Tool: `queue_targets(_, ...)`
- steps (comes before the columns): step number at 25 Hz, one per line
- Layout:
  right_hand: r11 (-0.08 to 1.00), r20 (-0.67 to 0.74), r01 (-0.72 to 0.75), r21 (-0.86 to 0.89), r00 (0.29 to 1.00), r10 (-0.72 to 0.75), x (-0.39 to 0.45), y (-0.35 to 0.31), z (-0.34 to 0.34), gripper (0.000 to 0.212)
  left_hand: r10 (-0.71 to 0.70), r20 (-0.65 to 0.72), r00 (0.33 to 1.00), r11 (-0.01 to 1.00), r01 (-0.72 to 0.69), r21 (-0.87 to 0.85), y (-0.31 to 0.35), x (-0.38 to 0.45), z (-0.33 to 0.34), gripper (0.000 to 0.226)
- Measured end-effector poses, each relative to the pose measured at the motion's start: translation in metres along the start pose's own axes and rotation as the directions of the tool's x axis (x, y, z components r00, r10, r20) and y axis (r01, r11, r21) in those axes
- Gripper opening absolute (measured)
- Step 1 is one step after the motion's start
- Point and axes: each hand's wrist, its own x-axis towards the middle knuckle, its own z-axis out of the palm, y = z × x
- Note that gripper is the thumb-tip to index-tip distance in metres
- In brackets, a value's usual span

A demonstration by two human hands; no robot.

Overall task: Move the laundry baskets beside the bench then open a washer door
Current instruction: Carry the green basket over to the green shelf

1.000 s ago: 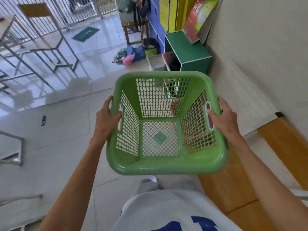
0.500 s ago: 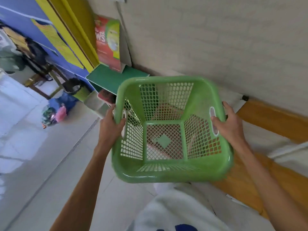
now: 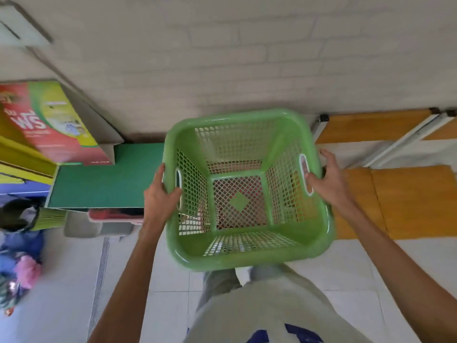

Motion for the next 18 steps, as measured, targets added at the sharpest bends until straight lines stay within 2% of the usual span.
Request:
queue_targets(4,0.996,0.028,-0.077,-0.046,0.997,0.078,0.010,0.001,0.035,0.079,-0.052,0.167,0.985,0.999,0.049,0.023,-0.020,0.049,0.007,0.091)
queue_targets(9,0.969,0.071,-0.181,-0.166,0.978,0.195,0.043,0.019,0.080,0.069,-0.137,0.245,0.960,0.985,0.107,0.134,-0.059,0.099,0.041,0.094)
queue_targets(13,0.919,0.070,-0.343,-0.196,0.930,0.362,0.080,0.062,0.134,0.063,-0.238,0.306,0.922,0.971,0.224,0.081,-0.100,0.119,0.103,0.095)
queue_targets(18,0.878,0.043,-0.436,-0.198,0.891,0.452,0.128,0.145,0.194,0.059,-0.362,0.321,0.875,0.928,0.369,0.040,-0.163,0.146,0.186,0.084)
